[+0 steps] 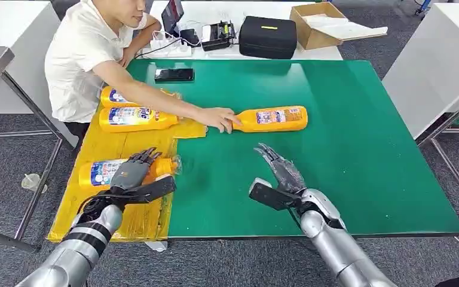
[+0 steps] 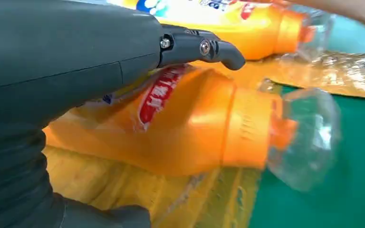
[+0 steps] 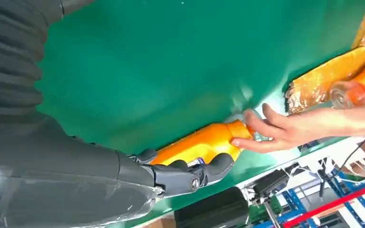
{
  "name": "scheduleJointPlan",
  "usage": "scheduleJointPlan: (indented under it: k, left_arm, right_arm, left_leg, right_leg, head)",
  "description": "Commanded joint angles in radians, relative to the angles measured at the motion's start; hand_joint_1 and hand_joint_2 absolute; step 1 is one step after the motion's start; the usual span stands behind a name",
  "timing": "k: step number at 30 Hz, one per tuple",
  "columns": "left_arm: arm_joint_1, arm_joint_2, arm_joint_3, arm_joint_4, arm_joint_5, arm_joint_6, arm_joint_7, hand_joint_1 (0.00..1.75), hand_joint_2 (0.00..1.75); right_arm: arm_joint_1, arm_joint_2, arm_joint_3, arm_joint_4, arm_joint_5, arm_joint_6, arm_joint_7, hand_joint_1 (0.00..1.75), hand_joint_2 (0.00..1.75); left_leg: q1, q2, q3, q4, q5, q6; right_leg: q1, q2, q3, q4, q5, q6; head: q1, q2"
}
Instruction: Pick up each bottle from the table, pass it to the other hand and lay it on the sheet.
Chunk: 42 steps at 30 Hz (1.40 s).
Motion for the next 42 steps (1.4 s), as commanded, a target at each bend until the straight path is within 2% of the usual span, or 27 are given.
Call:
scheduleJointPlan:
  k: [1,3,5,9,12,17,21,22,25,29,35,36,42]
  left_arm:
    - [0.273,0.035,-0.102,-0.510,0.050,0.110,-0.046,0.00,1.75]
    - [0.354,0.032,-0.099,-0.662,0.075,0.147,-0.048,0.00,1.75]
    - [0.397,0.013,-0.084,-0.761,0.186,0.122,-0.075,0.00,1.75]
    - [0.357,0.013,-0.100,-0.727,0.102,0.187,-0.044,0.00,1.75]
    - [0.388,0.014,-0.127,-0.749,0.048,0.241,-0.061,0.00,1.75]
    - [0.536,0.005,-0.166,-0.953,0.159,0.233,-0.119,0.00,1.75]
    - [0.618,-0.016,-0.179,-1.029,0.285,0.206,-0.159,0.00,1.75]
    - [0.644,-0.038,-0.170,-1.046,0.367,0.179,-0.175,0.00,1.75]
    - [0.668,-0.056,-0.170,-1.062,0.394,0.176,-0.181,0.00,1.75]
    - [0.665,-0.059,-0.168,-1.041,0.371,0.174,-0.177,0.00,1.75]
    - [0.653,-0.071,-0.162,-1.013,0.359,0.180,-0.184,0.00,1.75]
    - [0.653,-0.072,-0.161,-1.012,0.358,0.180,-0.186,0.00,1.75]
    - [0.652,-0.078,-0.162,-1.006,0.359,0.179,-0.188,0.00,1.75]
  right_arm:
    - [0.033,-0.104,0.054,-0.076,0.092,-0.018,0.093,0.00,1.75]
    - [0.070,-0.127,0.040,-0.113,0.104,-0.015,0.112,0.00,1.75]
    - [0.103,-0.173,0.038,-0.146,0.114,0.023,0.149,0.00,1.75]
    - [0.067,-0.165,0.041,-0.113,0.100,0.038,0.138,0.00,1.75]
    - [0.068,-0.175,0.040,-0.126,0.098,0.038,0.138,0.00,1.75]
    - [0.167,-0.246,-0.021,-0.206,0.178,0.020,0.242,0.00,1.75]
    - [0.263,-0.285,-0.107,-0.262,0.198,0.039,0.270,0.00,1.75]
    - [0.298,-0.294,-0.140,-0.282,0.213,0.049,0.283,0.00,1.75]
    - [0.325,-0.298,-0.163,-0.299,0.247,0.044,0.294,0.00,1.75]
    - [0.272,-0.275,-0.128,-0.283,0.330,0.041,0.298,0.00,1.75]
    - [0.204,-0.287,-0.071,-0.301,0.338,0.063,0.259,0.00,1.75]
    - [0.197,-0.289,-0.064,-0.306,0.336,0.065,0.257,0.00,1.75]
    - [0.173,-0.297,-0.059,-0.322,0.334,0.070,0.255,0.00,1.75]
  left_leg:
    - [-0.001,0.003,0.003,-0.001,-0.002,0.001]
    - [0.000,0.004,0.004,0.002,-0.005,0.000]
    - [0.000,0.002,0.001,0.002,-0.005,0.001]
    - [0.000,0.001,-0.004,0.003,-0.004,0.000]
    - [0.000,0.005,-0.004,0.002,-0.003,0.000]
    - [0.000,0.001,-0.005,0.000,-0.003,0.001]
    - [0.000,0.000,-0.005,0.000,-0.002,0.001]
    - [0.000,0.001,-0.003,0.001,-0.004,0.001]
    - [-0.001,-0.001,-0.004,0.001,-0.005,0.002]
    - [-0.001,0.001,-0.006,0.001,-0.005,0.002]
    - [-0.001,0.006,-0.001,0.001,-0.007,0.002]
    - [-0.001,0.003,-0.005,0.000,-0.004,0.002]
    - [-0.001,0.003,-0.004,0.000,-0.004,0.002]
  right_leg:
    - [0.000,0.001,0.002,-0.001,-0.001,-0.003]
    - [0.001,0.002,0.003,0.000,-0.003,-0.005]
    - [0.001,0.000,0.002,0.000,-0.004,-0.004]
    - [0.001,-0.001,-0.003,0.001,-0.003,-0.003]
    - [0.001,0.003,-0.005,0.001,-0.002,-0.004]
    - [0.001,0.000,-0.005,-0.001,-0.002,-0.002]
    - [0.000,-0.001,-0.005,-0.001,-0.002,-0.002]
    - [0.000,-0.001,-0.003,-0.001,-0.004,-0.003]
    - [0.000,-0.003,-0.003,-0.001,-0.004,-0.003]
    - [-0.001,0.000,-0.006,-0.001,-0.003,0.001]
    - [0.000,0.004,-0.003,0.000,-0.004,-0.003]
    - [-0.001,0.002,-0.006,-0.001,-0.002,0.000]
    - [-0.001,0.002,-0.005,-0.001,-0.002,0.001]
  head:
    - [0.000,0.000]
    - [0.000,0.000]
    - [0.000,0.000]
    - [0.000,0.000]
    - [0.000,0.000]
    - [0.000,0.000]
    - [0.000,0.000]
    - [0.000,0.000]
    - [0.000,0.000]
    - [0.000,0.000]
    - [0.000,0.000]
    - [0.000,0.000]
    - [0.000,0.000]
